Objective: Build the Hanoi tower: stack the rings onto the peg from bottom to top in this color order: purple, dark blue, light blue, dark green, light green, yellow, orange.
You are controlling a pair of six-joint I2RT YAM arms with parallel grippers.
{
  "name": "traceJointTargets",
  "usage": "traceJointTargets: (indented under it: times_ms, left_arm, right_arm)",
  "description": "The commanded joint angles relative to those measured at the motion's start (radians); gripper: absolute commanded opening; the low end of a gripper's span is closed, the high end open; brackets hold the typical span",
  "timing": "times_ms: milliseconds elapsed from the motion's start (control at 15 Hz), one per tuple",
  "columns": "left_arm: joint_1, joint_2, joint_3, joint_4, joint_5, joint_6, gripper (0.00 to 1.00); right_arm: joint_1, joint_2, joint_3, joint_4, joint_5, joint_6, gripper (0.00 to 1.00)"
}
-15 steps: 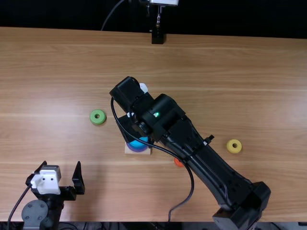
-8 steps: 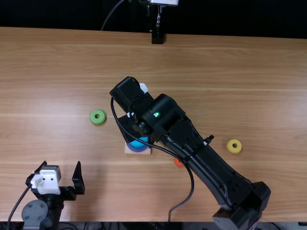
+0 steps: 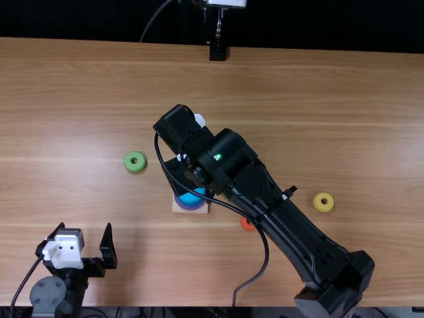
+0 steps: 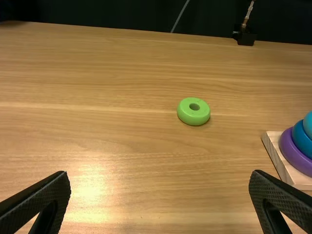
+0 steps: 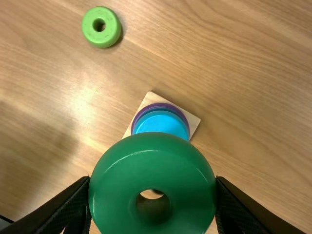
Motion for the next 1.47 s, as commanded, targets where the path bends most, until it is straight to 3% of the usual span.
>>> traceJointTargets:
  times_ms: [0, 1200, 1267, 1333, 1400]
  left_arm:
    - [0.01, -0.011, -0.11, -0.078, 0.009, 0.009, 1.0]
    - [0.01, -0.011, -0.11, -0.078, 0.009, 0.009, 1.0]
    - [0.01, -0.011, -0.11, -0.078, 0.009, 0.009, 1.0]
    - [0.01, -0.011, -0.11, -0.078, 0.009, 0.009, 1.0]
    - [0.01, -0.011, -0.11, -0.078, 0.009, 0.009, 1.0]
  right_arm:
    - [-0.018, 0.012, 0.025, 0.001, 0.006, -0.003, 0.0]
    - [-0.018, 0.064, -0.008, 0.001, 0.008, 0.008, 0.0]
    - [-0.018, 0.064, -0.005, 0.001, 0.006, 0.016, 0.3]
    - [-0.018, 0.064, -0.008, -0.002, 0.008, 0.014, 0.74]
    - [-0.018, 0.064, -0.015, -0.002, 0.008, 0.014, 1.0]
